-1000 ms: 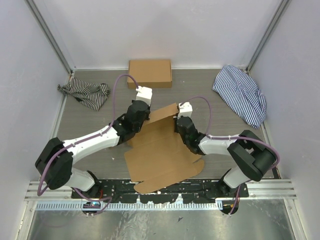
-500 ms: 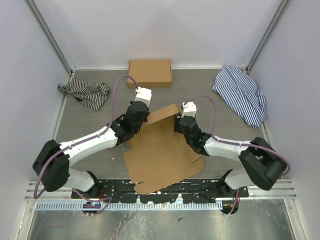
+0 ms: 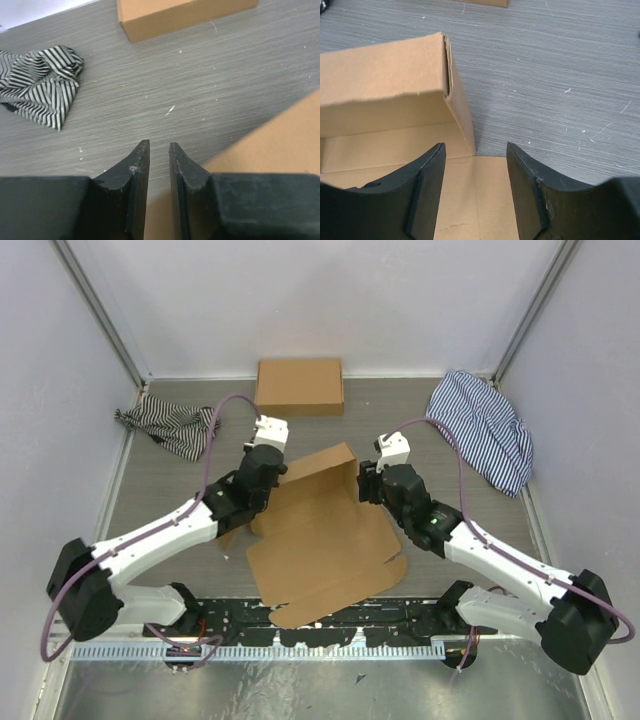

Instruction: Fold the paper box

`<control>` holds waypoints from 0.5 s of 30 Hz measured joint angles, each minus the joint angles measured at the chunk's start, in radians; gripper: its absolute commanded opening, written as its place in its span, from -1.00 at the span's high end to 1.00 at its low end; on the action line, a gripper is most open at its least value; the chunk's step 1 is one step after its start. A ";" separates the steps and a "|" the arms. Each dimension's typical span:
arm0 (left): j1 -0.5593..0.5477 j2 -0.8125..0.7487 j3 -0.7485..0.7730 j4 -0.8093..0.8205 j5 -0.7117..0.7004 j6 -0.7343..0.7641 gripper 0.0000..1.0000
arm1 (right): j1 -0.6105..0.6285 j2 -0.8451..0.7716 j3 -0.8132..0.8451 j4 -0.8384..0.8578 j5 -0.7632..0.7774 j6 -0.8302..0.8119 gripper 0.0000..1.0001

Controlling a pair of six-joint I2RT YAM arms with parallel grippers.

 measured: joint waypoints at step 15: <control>0.074 -0.490 -0.054 -0.282 -0.095 -0.149 0.24 | 0.000 0.132 0.229 -0.153 -0.053 -0.060 -0.09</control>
